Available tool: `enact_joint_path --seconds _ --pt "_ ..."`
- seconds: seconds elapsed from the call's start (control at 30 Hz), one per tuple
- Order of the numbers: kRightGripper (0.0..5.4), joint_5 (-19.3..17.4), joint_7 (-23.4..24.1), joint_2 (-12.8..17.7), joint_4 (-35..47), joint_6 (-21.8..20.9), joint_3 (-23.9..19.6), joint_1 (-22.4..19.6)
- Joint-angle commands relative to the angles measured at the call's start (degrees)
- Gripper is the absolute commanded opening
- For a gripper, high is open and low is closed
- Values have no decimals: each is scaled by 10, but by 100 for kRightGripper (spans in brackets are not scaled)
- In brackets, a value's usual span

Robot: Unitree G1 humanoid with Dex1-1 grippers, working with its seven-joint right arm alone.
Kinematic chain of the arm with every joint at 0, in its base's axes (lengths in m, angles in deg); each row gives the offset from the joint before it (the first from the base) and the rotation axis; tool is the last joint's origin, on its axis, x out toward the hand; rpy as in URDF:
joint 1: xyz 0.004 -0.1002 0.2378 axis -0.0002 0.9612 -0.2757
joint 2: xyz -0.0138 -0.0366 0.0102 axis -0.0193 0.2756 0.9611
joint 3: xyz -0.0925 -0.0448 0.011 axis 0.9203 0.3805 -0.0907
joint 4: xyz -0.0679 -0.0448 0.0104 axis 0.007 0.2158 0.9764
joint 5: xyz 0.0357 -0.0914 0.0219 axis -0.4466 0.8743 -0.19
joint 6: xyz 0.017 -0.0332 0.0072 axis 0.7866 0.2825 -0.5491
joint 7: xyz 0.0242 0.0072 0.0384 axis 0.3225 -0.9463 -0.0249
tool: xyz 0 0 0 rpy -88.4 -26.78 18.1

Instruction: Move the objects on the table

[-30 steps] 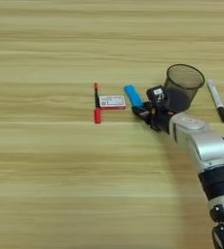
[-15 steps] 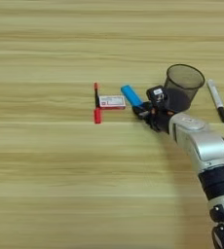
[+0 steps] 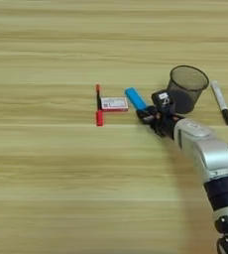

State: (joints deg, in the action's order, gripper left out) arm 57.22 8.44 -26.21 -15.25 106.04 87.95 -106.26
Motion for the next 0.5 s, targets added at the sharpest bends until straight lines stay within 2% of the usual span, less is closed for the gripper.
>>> enact_joint_path --seconds 0.03,0.5 --pt "140 -3 12 10 40 -5 -15 -20" --pt "140 -18 19 14 157 25 -43 -4"
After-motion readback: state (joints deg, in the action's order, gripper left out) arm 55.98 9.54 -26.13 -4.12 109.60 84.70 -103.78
